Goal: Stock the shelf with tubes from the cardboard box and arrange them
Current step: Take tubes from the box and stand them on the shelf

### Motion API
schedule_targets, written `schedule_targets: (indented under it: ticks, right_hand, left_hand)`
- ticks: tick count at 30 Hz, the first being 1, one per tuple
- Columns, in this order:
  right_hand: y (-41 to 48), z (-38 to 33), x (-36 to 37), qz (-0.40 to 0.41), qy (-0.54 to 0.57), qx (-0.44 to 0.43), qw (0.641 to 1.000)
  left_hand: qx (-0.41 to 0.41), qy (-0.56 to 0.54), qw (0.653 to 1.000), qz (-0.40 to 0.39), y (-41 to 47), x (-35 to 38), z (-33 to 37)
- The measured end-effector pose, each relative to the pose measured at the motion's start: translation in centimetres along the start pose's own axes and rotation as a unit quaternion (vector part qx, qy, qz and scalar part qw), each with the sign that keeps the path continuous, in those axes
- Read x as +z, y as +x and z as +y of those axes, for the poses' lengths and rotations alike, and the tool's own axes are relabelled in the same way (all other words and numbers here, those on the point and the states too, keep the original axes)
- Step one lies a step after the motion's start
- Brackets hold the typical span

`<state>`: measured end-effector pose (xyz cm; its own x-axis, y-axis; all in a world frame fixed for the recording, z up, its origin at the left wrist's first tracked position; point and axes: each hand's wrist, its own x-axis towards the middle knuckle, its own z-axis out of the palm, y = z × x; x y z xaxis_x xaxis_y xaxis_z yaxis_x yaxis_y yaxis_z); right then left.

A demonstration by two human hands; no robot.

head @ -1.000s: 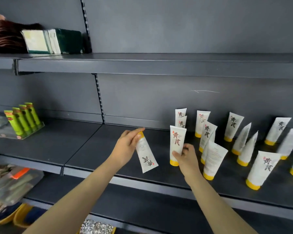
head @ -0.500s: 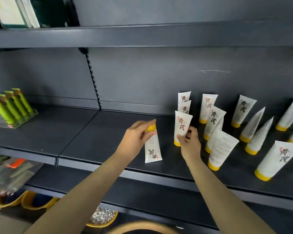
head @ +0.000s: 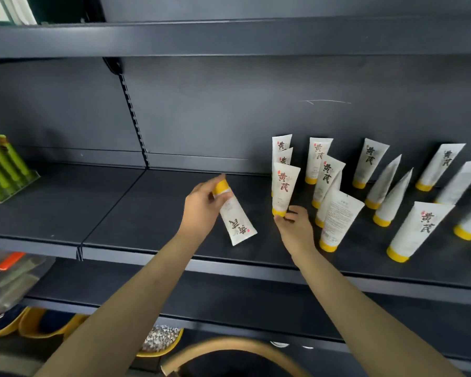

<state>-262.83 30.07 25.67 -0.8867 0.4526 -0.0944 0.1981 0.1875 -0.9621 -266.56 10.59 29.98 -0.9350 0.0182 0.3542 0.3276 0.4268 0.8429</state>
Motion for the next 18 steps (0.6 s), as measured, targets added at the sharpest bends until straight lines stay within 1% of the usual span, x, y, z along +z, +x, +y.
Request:
schedule_targets:
  ticks: [1,2,3,5,6,7,8,11,12,14,16,18]
  right_hand:
    - [-0.7,-0.3,-0.1,-0.027,-0.017,0.005,0.999]
    - [-1.3,-0.8,-0.2,-0.065,-0.038,0.013,0.997]
    - [-1.8,-1.4,-0.4,-0.109,-0.049,0.027,0.992]
    - [-2.6,-2.5,-0.9,-0.184,-0.015,0.064,0.981]
    - [-2.9,-3.2,-1.2,-0.204,0.016,0.072,0.976]
    - [-3.2,-3.9,-1.6,-0.210,0.034,0.065,0.975]
    - [-3.4,-4.6,-2.0,-0.202,0.028,0.046,0.978]
    - [-3.7,-6.8,-3.3,-0.155,-0.032,-0.024,0.987]
    - [-3.6,-7.5,-3.9,-0.141,-0.071,-0.059,0.986]
    - [-3.0,-8.8,-5.0,-0.113,-0.183,-0.134,0.967]
    - [-2.6,-10.3,-5.8,-0.107,-0.291,-0.191,0.931]
    - [-2.5,-11.6,-6.1,-0.118,-0.376,-0.225,0.891]
  left_hand:
    - [-0.050,-0.065,0.996,0.031,-0.2,0.0,-0.2]
    - [-0.097,-0.141,0.983,0.059,-0.5,0.0,-0.5]
    - [-0.138,-0.218,0.963,0.080,-0.8,0.1,-0.6]
    - [-0.191,-0.334,0.918,0.099,-1.6,0.5,-0.4]
    - [-0.201,-0.363,0.904,0.102,-2.1,0.8,-0.2]
    - [-0.207,-0.381,0.896,0.098,-2.6,1.2,0.0]
    - [-0.213,-0.394,0.890,0.089,-3.1,1.5,0.1]
    - [-0.228,-0.435,0.871,0.024,-4.4,2.5,-0.6]
    - [-0.227,-0.431,0.873,-0.002,-4.7,2.7,-0.9]
    - [-0.206,-0.367,0.906,-0.042,-5.0,3.0,-1.3]
    - [-0.156,-0.274,0.945,-0.081,-5.0,3.2,-1.4]
    - [-0.114,-0.193,0.965,-0.137,-4.9,3.7,-1.4]
